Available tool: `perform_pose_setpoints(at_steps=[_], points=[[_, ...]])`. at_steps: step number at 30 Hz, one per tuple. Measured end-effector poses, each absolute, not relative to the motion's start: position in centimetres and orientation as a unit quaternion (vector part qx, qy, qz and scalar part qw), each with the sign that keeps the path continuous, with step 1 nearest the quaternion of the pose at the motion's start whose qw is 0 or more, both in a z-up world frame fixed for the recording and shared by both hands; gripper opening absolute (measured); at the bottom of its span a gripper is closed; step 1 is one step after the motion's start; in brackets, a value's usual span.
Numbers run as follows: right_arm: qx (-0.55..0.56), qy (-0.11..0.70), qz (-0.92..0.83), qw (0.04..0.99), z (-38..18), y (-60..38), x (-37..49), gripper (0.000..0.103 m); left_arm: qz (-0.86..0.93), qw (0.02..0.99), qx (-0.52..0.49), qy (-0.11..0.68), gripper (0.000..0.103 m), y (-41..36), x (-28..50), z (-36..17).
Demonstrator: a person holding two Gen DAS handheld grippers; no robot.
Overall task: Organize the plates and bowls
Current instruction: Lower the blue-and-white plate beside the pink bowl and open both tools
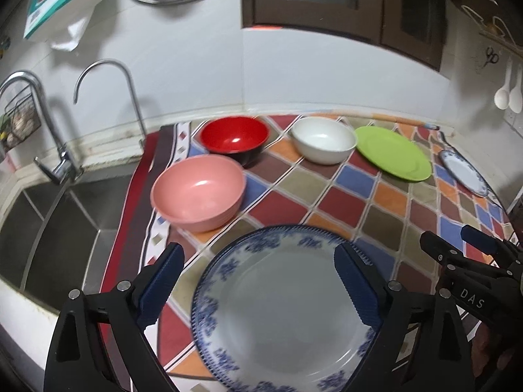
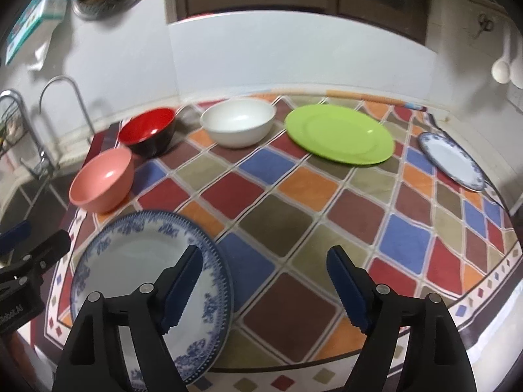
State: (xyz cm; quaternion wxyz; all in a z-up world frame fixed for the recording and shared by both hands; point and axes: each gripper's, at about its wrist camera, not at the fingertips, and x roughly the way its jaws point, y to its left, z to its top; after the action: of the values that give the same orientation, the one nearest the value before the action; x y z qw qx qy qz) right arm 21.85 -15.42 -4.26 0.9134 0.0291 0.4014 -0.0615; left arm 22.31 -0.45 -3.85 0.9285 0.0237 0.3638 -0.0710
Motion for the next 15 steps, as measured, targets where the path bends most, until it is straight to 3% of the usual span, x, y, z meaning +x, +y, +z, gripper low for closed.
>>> perform_pose_setpoints(at_steps=[15], points=[[0.043, 0.367, -0.093, 0.925, -1.4, -21.9, 22.5, 0.081, -0.103, 0.938, 0.019, 0.329, 0.097, -7.8, 24.6, -1.1]])
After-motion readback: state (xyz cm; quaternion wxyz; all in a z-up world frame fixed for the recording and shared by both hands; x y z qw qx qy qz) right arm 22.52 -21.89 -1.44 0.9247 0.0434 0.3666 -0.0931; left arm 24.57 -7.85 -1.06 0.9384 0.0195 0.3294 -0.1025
